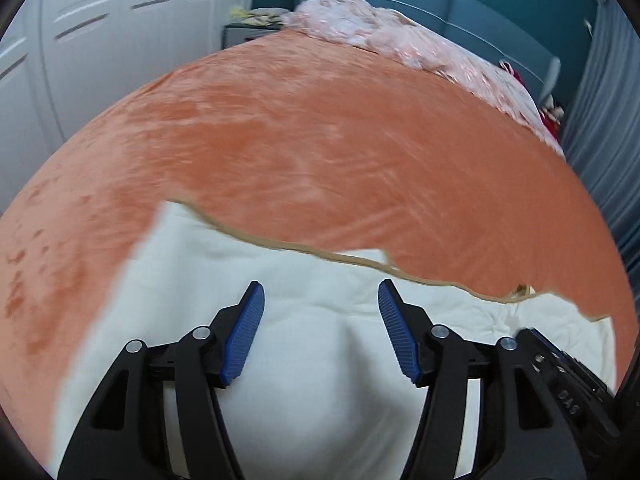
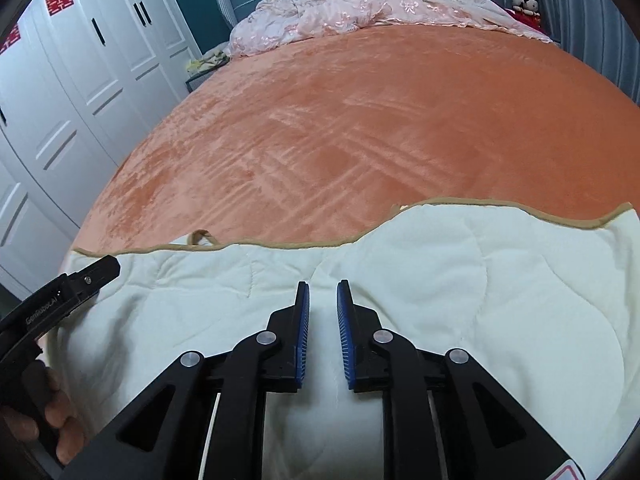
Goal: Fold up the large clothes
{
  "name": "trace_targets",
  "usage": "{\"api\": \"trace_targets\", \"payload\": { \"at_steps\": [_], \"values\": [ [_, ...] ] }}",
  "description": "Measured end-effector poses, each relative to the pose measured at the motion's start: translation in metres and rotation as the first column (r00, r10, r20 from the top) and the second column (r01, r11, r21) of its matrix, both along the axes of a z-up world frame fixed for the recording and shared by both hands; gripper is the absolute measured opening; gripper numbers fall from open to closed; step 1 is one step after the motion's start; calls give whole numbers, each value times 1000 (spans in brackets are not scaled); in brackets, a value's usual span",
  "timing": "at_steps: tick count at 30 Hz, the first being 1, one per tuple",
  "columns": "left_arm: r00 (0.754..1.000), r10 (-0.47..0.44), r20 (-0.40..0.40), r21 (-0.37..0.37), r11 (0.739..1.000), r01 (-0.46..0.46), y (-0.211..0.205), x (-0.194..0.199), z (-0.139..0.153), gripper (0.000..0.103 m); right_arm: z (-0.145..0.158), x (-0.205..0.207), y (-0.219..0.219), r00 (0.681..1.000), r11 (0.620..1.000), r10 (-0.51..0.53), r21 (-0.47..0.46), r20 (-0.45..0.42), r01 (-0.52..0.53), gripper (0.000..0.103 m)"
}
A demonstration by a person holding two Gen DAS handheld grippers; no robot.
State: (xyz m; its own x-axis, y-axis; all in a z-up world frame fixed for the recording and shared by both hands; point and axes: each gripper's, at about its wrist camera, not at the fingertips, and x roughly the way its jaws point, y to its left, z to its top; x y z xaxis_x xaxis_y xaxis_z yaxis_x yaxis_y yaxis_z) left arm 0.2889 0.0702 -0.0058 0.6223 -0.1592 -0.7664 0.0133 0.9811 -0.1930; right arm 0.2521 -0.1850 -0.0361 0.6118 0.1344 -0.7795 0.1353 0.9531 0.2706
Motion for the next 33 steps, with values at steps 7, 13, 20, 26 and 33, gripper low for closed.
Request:
{"api": "trace_targets", "payload": {
  "at_steps": [7, 13, 20, 26, 33],
  "values": [
    [998, 24, -58, 32, 999, -22, 58, -31, -1, 58, 18, -43, 41, 997, 991, 71, 118, -25, -68, 15],
    [995, 35, -89, 74, 997, -28, 60, -43, -33, 60, -4, -58, 76, 987, 991, 120, 65, -106, -114, 15],
    [994, 60, -94, 2, 998, -60, 72, -69, -6, 59, -5, -62, 66, 986, 990, 62, 131, -155, -41, 7],
    [988, 69, -135, -109, 990, -84, 104, -139, 9, 68, 16, -124, 73, 984, 987, 108, 134, -142, -89, 12],
    [965, 158, -208, -183, 963, -197, 127, -183, -10, 78, 3, -169, 87, 976, 989, 145, 49, -165, -139, 9]
  ]
}}
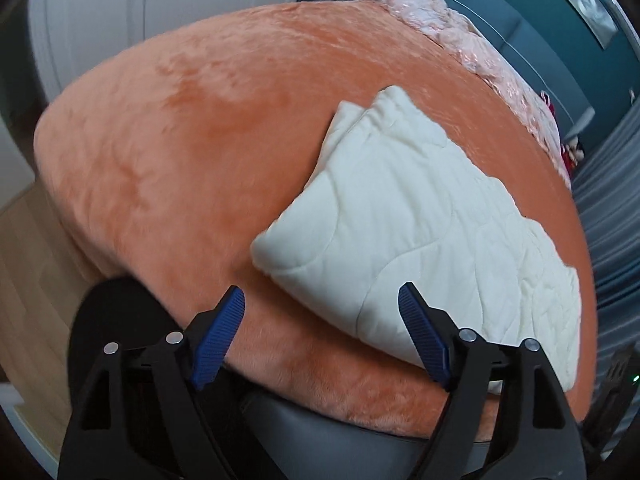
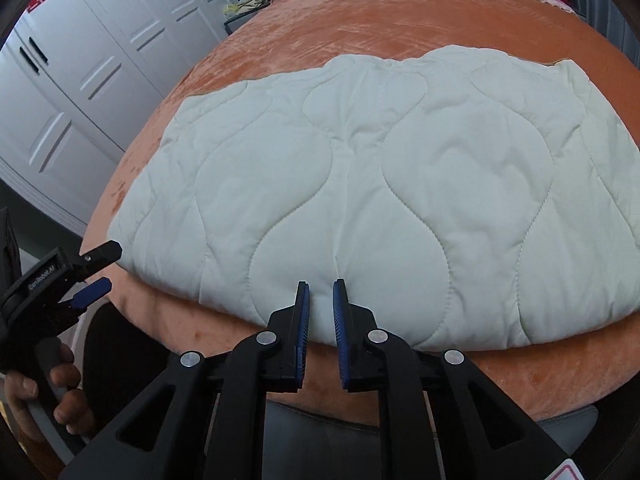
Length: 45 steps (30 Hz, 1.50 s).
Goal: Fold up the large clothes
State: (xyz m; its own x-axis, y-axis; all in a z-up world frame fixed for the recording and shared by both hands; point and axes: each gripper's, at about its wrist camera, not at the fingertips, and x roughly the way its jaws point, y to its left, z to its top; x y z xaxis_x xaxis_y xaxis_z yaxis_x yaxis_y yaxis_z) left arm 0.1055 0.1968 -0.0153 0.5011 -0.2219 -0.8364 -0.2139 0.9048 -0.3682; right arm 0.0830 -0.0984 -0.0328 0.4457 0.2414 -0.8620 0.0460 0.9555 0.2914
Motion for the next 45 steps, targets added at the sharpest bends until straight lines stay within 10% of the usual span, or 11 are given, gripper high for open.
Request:
{"api": "trace_targets", "payload": {
  "at_steps": [11, 16, 21, 31, 36, 45],
  "values": [
    [998, 29, -55, -138, 990, -37, -5, 30, -33, 79, -25, 2, -4, 1000, 1000, -15, -4, -14, 15, 4],
    [1000, -29, -12, -94, 995, 28, -29, 33, -9, 34, -28, 1, -4, 1000, 1000, -19, 3, -10, 19, 4],
    [984, -114, 138, -70, 990, 125, -56, 22, 54, 19, -25, 1, -8, 999, 998, -34, 43, -10, 35, 4],
    [836, -404, 371, 26, 904, 426, -183, -14, 164, 15, 4, -25, -67, 990, 974, -137, 181, 11, 133, 6],
    [775, -535, 336, 85, 837, 541, -250, -25, 162, 15, -32, -23, -77, 990, 943, -116, 303, -82, 136, 3],
    [706, -681, 193, 133, 731, 669, -337, -34, 120, 15, 22, -84, -187, 961, 922, -276, 278, -14, 269, 11]
  ]
}}
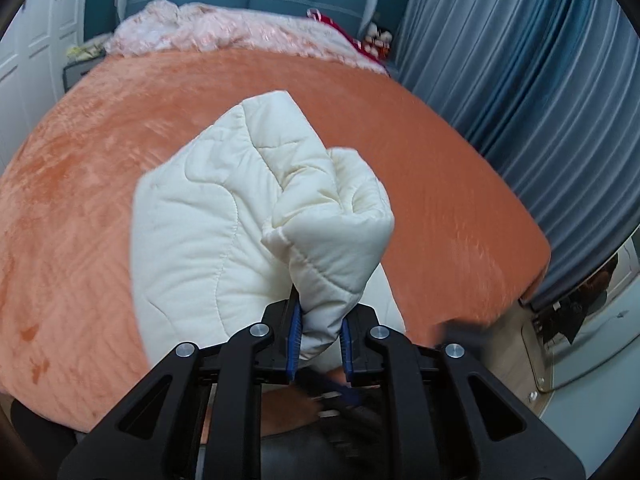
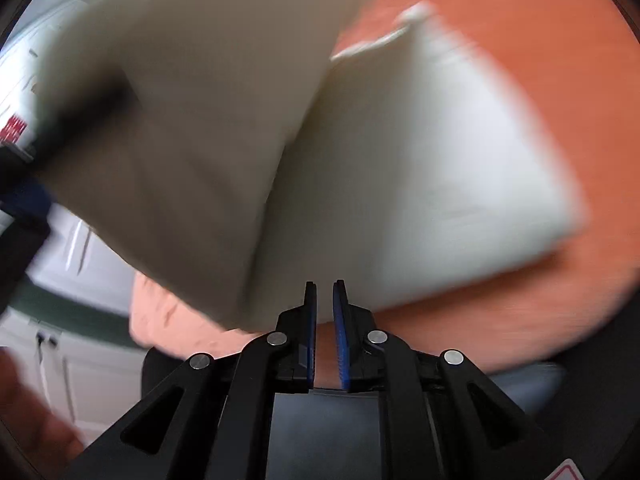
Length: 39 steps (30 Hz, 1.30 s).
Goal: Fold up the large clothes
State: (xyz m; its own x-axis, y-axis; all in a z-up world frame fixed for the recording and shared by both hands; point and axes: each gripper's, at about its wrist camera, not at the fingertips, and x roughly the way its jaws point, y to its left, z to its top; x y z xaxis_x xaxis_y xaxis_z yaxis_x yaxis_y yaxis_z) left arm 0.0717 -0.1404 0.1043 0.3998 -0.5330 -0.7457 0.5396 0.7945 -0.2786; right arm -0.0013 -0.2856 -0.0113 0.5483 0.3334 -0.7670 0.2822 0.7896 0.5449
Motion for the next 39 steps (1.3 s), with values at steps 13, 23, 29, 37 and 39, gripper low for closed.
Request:
{"api": "trace_targets", "payload": {
  "at_steps": [13, 23, 29, 37, 39],
  "values": [
    [1000, 0, -30, -112, 994, -3, 26, -22, 24, 72, 107, -31, -71, 976, 977, -118, -152, 183, 147, 40],
    [934, 356, 15, -28, 934, -356, 106, 46, 46, 73, 147, 118, -72, 991, 994, -78, -70, 109, 86, 64],
    [911, 411, -17, -10, 911, -411, 128, 71, 40, 73, 98, 185, -51, 981, 997, -61, -54, -182, 52, 64],
    [923, 374, -92, -19, 926, -377, 107, 95, 20, 73, 92, 144, -54, 1000, 1000, -1, -13, -13, 1, 9],
    [933, 349, -90, -6, 936, -351, 92, 95, 15, 73, 95, 127, -62, 999, 998, -26, -61, 31, 28, 8]
  ]
}}
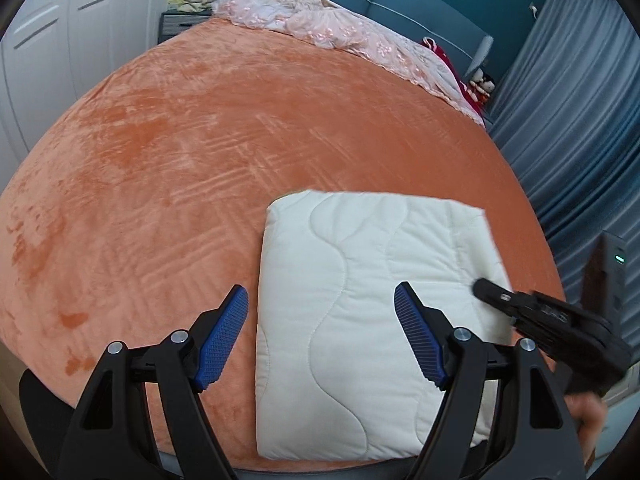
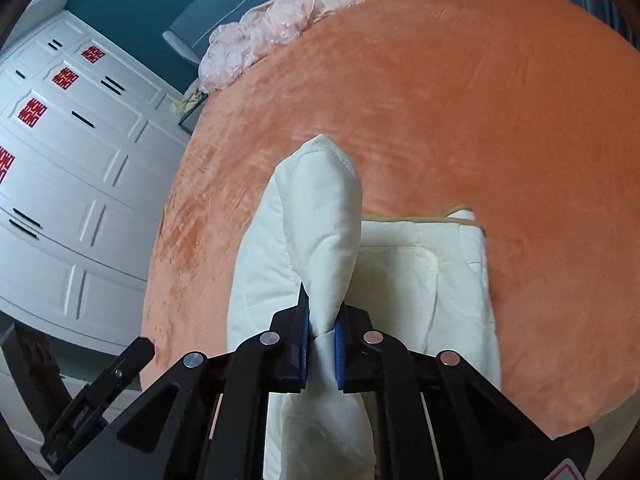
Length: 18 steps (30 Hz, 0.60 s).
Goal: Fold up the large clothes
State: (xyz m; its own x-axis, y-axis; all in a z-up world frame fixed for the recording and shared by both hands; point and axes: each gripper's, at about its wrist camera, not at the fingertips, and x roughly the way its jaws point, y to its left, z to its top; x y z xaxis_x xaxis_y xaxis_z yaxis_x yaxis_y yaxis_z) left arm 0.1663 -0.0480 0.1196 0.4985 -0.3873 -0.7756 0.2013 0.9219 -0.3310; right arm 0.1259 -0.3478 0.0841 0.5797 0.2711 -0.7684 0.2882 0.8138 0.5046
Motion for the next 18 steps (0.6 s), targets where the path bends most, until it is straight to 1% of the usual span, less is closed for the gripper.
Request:
{"api": "trace_targets", "payload": {
  "at_steps": [3, 6, 10, 12, 14, 16, 18],
  "values": [
    [998, -53, -17, 12, 999, 53, -30, 1, -13, 73, -10, -18, -14, 999, 996, -43, -84, -14, 42, 9],
    [995, -92, -45, 42, 995, 94, -62, 4, -32, 71, -33, -31, -30, 995, 992, -83, -101, -53, 77, 8],
    [991, -119, -62, 93, 988, 124, -93, 6, -57, 71, -54, -32, -40, 991, 983, -115, -149, -72, 104, 8],
    [992, -117, -44, 143, 982, 122, -103, 6, -66, 71, -65, -30, -43, 989, 983, -125, -143, -75, 113, 9],
    [992, -123, -15, 193, 973, 124, -113, 6, -73, 72, -77, -25, -44, 988, 981, -131, -156, -80, 117, 9],
    [991, -131, 6, 224, 966, 126, -119, 7, -79, 73, -88, -24, -45, 987, 977, -137, -178, -86, 120, 11],
    [990, -139, 20, 255, 958, 130, -125, 8, -86, 75, -98, -24, -49, 985, 977, -149, -169, -90, 132, 12]
  ]
}}
